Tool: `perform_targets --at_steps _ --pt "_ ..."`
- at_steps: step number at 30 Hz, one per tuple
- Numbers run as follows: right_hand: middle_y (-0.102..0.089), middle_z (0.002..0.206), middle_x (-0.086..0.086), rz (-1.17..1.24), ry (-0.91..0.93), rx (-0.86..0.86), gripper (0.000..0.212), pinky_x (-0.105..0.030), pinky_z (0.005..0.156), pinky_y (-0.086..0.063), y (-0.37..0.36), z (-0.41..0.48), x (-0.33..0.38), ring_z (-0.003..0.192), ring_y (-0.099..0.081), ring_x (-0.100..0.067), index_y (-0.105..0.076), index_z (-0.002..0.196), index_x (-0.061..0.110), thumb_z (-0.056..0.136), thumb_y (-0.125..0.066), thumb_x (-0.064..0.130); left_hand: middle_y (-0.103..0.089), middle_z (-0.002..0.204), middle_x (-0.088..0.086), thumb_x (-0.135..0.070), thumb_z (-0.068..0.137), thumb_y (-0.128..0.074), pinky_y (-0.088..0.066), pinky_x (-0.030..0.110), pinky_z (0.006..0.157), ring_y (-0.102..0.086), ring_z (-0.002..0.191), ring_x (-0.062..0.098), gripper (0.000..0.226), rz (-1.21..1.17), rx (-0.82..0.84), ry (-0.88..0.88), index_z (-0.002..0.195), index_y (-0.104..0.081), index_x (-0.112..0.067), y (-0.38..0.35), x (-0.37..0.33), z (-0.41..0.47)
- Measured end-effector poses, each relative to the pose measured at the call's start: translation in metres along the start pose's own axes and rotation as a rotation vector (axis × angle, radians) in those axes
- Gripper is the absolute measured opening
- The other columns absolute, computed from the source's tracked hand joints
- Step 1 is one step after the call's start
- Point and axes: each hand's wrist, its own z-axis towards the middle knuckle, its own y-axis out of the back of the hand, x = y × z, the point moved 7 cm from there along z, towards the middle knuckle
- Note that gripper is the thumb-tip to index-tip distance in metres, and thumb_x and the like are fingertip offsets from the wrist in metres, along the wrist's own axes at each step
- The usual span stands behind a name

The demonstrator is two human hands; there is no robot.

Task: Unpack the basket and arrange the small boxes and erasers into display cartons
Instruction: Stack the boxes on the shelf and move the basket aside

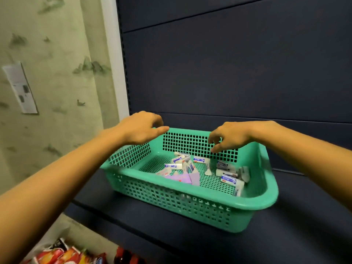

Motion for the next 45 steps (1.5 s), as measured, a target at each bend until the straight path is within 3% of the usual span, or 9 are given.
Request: perform_targets --at_steps 4,10,14,19,23,25,32,38,45 --pt "-0.050 0.139 -0.002 -0.004 -0.009 0.023 0.052 -0.033 0.099 -0.039 0.005 0.012 -0.002 0.122 -0.050 -0.023 -0.042 0.138 0.017 0.094 -0.047 0.044 -0.065 0.113 -0.003 -0.053 0.088 -0.047 -0.046 0.029 0.088 -0.057 0.095 0.011 0.044 -0.169 0.194 -0.095 0.109 -0.064 -0.017 -0.022 -0.010 0.020" --pt "-0.044 0.143 -0.003 0.032 -0.103 0.154 0.059 -0.035 0.103 -0.038 -0.013 0.015 -0.008 0.124 -0.048 -0.023 -0.036 0.142 0.018 0.093 -0.049 0.046 -0.069 0.094 0.002 -0.060 0.075 -0.062 -0.044 0.023 0.075 -0.061 0.086 0.014 0.053 -0.222 0.814 -0.211 0.101 -0.064 -0.014 -0.081 -0.038 0.004" --pt "-0.049 0.138 -0.002 0.086 -0.125 0.160 0.057 -0.030 0.094 -0.042 -0.017 0.011 -0.004 0.099 -0.053 -0.015 -0.037 0.142 0.017 0.093 -0.048 0.044 -0.062 0.079 0.002 -0.049 0.079 -0.066 -0.043 0.027 0.066 -0.053 0.072 0.018 0.036 -0.179 0.911 -0.346 0.083 -0.059 -0.014 -0.103 -0.048 -0.002" --pt "-0.055 0.133 -0.001 0.069 -0.100 0.123 0.046 -0.034 0.098 -0.045 -0.013 0.014 0.016 0.111 -0.058 -0.021 -0.044 0.137 0.019 0.095 -0.046 0.039 -0.054 0.060 0.000 -0.038 0.078 -0.072 -0.031 0.023 0.051 -0.042 0.053 0.010 0.031 -0.295 0.693 -0.475 0.066 -0.059 -0.013 -0.087 -0.054 0.004" --pt "-0.063 0.120 -0.001 0.091 0.016 0.009 0.034 -0.016 0.070 -0.033 0.007 0.020 0.053 0.078 -0.053 -0.009 -0.054 0.128 0.016 0.097 -0.046 0.025 -0.070 0.073 0.001 -0.046 0.064 -0.070 -0.044 0.020 0.061 -0.057 0.063 0.005 0.038 -0.536 0.423 -0.394 0.082 -0.071 -0.012 -0.027 -0.003 0.021" --pt "-0.063 0.119 0.003 0.215 0.084 0.046 0.038 -0.016 0.067 -0.037 0.009 0.025 0.079 0.088 -0.055 -0.006 -0.053 0.128 0.017 0.092 -0.055 0.028 -0.074 0.078 0.005 -0.049 0.056 -0.070 -0.050 0.023 0.067 -0.062 0.068 0.006 0.041 -0.664 0.299 -0.314 0.080 -0.073 -0.016 -0.001 0.034 0.028" --pt "-0.063 0.112 -0.004 0.251 0.271 0.197 0.034 -0.028 0.083 -0.048 -0.014 0.049 0.159 0.090 -0.057 -0.016 -0.053 0.121 0.014 0.088 -0.059 0.022 -0.067 0.065 -0.001 -0.051 0.047 -0.070 -0.046 0.007 0.053 -0.054 0.053 -0.003 0.047 -0.827 -0.085 -0.079 0.075 -0.072 -0.014 0.037 0.122 0.009" --pt "-0.056 0.086 0.000 0.165 0.213 0.087 0.017 -0.012 0.050 -0.038 -0.006 0.057 0.164 0.063 -0.048 -0.010 -0.058 0.099 0.009 0.086 -0.063 0.020 -0.071 0.078 0.001 -0.052 0.051 -0.069 -0.047 0.011 0.052 -0.057 0.064 0.002 0.041 -0.909 -0.165 -0.037 0.078 -0.072 -0.022 0.026 0.139 -0.009" --pt "-0.068 0.081 0.004 0.616 -0.104 -0.392 0.028 -0.011 0.059 -0.051 0.060 -0.022 0.084 0.067 -0.061 -0.002 -0.065 0.089 0.018 0.069 -0.080 0.032 -0.068 0.069 -0.008 -0.029 0.075 -0.070 -0.046 0.010 0.049 -0.055 0.053 -0.004 0.010 -1.026 -0.196 -0.133 0.081 -0.066 -0.023 0.029 0.086 -0.005"
